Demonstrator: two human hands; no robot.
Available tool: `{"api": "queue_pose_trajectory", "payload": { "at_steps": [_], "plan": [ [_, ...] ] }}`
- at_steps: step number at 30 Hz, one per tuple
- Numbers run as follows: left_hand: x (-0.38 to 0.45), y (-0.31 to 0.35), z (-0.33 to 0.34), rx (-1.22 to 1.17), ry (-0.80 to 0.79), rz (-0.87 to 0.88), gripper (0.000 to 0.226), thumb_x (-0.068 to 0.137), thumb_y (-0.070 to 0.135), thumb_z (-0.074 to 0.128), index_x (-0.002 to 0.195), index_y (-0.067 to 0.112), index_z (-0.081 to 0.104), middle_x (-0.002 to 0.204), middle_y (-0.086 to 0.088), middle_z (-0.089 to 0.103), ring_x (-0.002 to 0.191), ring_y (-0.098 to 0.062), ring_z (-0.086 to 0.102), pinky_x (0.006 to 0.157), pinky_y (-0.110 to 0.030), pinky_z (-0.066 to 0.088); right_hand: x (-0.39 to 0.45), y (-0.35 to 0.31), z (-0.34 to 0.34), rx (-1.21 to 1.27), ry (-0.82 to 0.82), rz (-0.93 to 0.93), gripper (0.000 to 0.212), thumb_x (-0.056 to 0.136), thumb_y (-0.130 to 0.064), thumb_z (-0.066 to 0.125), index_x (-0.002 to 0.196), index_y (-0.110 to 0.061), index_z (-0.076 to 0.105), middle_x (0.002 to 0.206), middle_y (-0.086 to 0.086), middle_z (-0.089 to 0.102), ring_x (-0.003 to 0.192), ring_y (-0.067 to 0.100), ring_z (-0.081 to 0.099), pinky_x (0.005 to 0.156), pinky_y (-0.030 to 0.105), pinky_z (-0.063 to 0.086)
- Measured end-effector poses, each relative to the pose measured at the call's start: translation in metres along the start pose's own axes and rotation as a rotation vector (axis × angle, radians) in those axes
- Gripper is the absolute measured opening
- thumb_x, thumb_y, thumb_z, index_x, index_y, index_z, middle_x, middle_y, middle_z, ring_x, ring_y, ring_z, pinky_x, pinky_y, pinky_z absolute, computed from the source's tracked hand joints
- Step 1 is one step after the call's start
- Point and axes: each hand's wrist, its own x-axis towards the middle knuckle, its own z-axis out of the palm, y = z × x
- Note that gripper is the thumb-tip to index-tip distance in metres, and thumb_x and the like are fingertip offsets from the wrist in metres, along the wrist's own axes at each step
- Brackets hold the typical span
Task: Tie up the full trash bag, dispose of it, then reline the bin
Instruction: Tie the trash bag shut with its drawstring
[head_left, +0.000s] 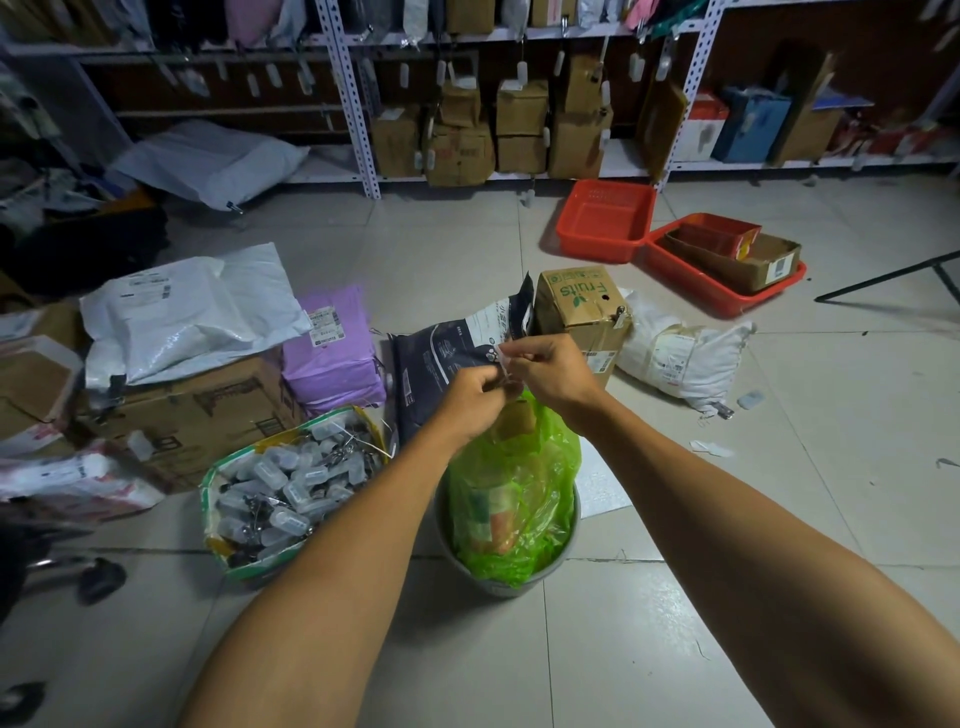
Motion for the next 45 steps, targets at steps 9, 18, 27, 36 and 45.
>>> {"api": "queue_pose_trajectory", "payload": {
  "at_steps": [9, 18, 27, 36, 45],
  "plan": [
    [-0.002, -0.003, -0.010, -0.013, 0.052, -0.023, 0.015, 0.088, 0.003, 0.066, 0.100, 0.011, 0.072, 0.088, -0.007, 0.070, 0.080, -0.014, 0.065, 0.070, -0.023, 0.056, 0.010, 0.021, 0.005, -0.148, 0.080, 0.040, 0.026, 0.084, -0.017, 0.071, 0.110, -0.014, 0.074, 0.105, 0.005, 0.074, 0.097, 0.019, 0.068, 0.091, 0.042, 0.056],
    [-0.004, -0.004, -0.013, 0.047, 0.114, -0.031, 0.015, 0.091, 0.000, 0.061, 0.104, -0.001, 0.069, 0.084, -0.009, 0.066, 0.068, -0.007, 0.059, 0.054, -0.006, 0.049, 0.002, 0.018, 0.011, -0.454, -0.057, -0.023, 0.021, 0.080, -0.020, 0.056, 0.078, -0.014, 0.076, 0.073, 0.005, 0.072, 0.070, 0.021, 0.063, 0.062, 0.029, 0.048],
    [-0.004, -0.008, -0.019, 0.012, 0.085, -0.066, 0.009, 0.086, -0.003, 0.065, 0.093, 0.003, 0.067, 0.082, -0.014, 0.069, 0.074, -0.021, 0.066, 0.067, -0.022, 0.057, 0.002, 0.030, 0.010, -0.568, -0.194, -0.103, 0.019, 0.085, -0.033, 0.064, 0.083, -0.018, 0.075, 0.074, 0.007, 0.071, 0.072, 0.025, 0.065, 0.064, 0.037, 0.049],
    [0.003, -0.011, -0.029, 0.302, 0.076, 0.057, 0.013, 0.082, 0.000, 0.070, 0.081, 0.011, 0.064, 0.078, 0.001, 0.064, 0.070, -0.008, 0.057, 0.070, -0.026, 0.049, -0.006, 0.018, 0.004, -0.274, -0.262, 0.153, 0.013, 0.083, -0.011, 0.058, 0.081, -0.008, 0.071, 0.071, 0.002, 0.065, 0.064, 0.013, 0.058, 0.052, 0.021, 0.042],
    [-0.001, -0.008, -0.023, 0.215, -0.070, -0.014, 0.016, 0.078, 0.023, 0.079, 0.089, 0.013, 0.076, 0.086, -0.003, 0.075, 0.081, -0.014, 0.069, 0.079, -0.034, 0.056, -0.008, 0.018, -0.004, 0.022, -0.251, 0.325, 0.017, 0.090, -0.006, 0.048, 0.077, -0.011, 0.060, 0.055, 0.002, 0.035, 0.047, 0.013, 0.029, 0.045, 0.024, 0.019]
  ]
}}
